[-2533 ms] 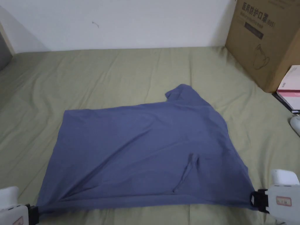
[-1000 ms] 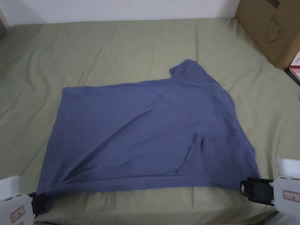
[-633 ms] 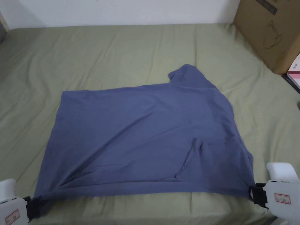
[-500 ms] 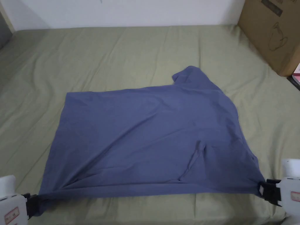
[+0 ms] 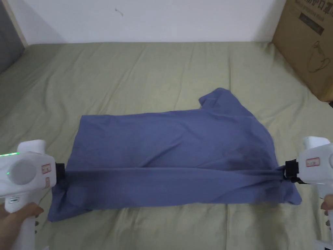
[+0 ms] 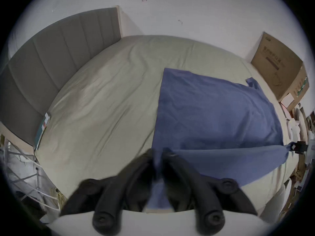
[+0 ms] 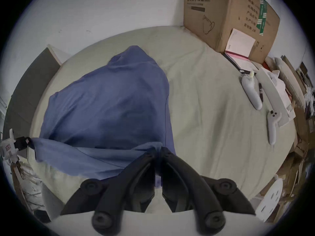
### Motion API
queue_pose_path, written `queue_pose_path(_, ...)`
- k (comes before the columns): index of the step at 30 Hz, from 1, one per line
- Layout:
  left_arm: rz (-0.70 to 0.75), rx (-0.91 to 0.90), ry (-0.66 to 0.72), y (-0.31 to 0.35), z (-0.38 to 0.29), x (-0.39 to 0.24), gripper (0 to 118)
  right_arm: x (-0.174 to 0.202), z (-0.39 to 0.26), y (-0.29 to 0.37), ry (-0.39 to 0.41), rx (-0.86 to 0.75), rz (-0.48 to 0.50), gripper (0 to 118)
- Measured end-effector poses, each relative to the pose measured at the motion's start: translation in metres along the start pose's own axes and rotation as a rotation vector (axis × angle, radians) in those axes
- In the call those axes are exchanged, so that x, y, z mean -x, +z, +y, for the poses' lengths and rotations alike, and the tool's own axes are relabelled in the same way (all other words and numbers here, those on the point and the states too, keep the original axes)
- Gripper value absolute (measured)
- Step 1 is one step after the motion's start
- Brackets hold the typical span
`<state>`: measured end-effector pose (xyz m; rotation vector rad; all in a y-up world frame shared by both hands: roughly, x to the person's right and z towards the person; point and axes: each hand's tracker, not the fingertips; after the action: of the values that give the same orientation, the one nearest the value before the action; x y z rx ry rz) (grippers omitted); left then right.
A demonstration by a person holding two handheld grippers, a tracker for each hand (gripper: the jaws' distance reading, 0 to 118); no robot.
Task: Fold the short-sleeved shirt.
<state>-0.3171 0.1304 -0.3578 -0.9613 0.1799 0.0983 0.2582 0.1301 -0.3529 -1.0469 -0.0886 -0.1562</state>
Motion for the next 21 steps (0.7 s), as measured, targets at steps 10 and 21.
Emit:
queue_pose_path(10,-0.075,0.004,0.024,0.036,-0.044,0.018,62,-0.001,-0.027,0.043,0.037,-0.058,0.007,61)
queue_pose_path(21,-0.067,0.03,0.104,0.045,-0.084,0.036,42,-0.011,-0.101,0.06,-0.064,-0.044,0.054,0)
